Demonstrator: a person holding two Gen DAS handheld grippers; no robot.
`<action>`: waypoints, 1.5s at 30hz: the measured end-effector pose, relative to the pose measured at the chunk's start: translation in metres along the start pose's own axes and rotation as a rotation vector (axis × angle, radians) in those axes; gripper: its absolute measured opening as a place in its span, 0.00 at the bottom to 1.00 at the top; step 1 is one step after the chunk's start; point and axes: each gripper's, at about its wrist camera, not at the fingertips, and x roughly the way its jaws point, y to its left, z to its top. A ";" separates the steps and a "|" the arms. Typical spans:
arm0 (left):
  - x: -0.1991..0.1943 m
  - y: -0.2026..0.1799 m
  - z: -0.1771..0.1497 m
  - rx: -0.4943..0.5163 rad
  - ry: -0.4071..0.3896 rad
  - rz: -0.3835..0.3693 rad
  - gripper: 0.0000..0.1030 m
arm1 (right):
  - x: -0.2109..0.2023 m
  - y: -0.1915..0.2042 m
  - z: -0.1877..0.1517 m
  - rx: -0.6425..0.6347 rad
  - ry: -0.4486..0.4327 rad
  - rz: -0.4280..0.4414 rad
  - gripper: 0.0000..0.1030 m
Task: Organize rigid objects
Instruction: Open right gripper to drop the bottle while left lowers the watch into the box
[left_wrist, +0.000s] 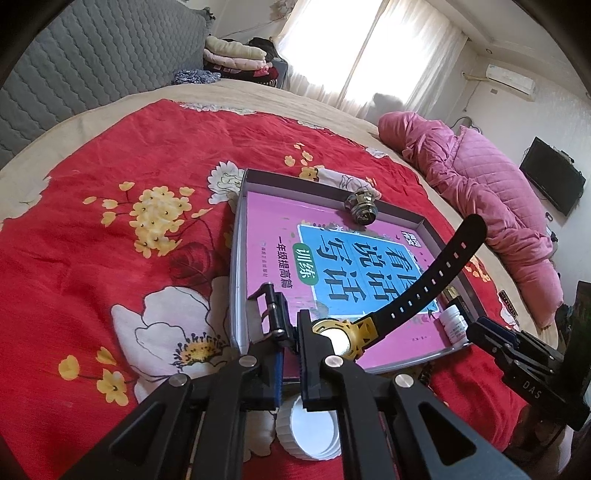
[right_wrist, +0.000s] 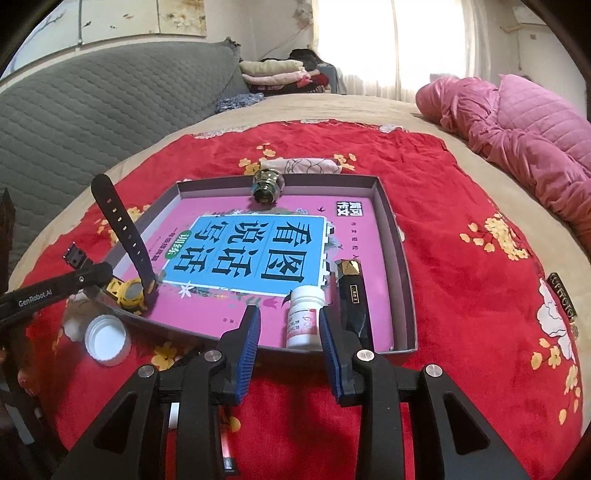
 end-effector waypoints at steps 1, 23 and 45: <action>0.000 0.000 0.000 0.001 0.000 0.002 0.06 | 0.000 0.000 -0.001 0.000 0.003 -0.001 0.33; -0.006 -0.003 0.001 0.027 -0.021 0.024 0.10 | 0.002 -0.006 -0.002 0.019 0.014 -0.019 0.33; -0.018 -0.011 0.003 0.072 -0.058 0.008 0.49 | -0.009 -0.007 0.001 0.028 -0.017 -0.030 0.36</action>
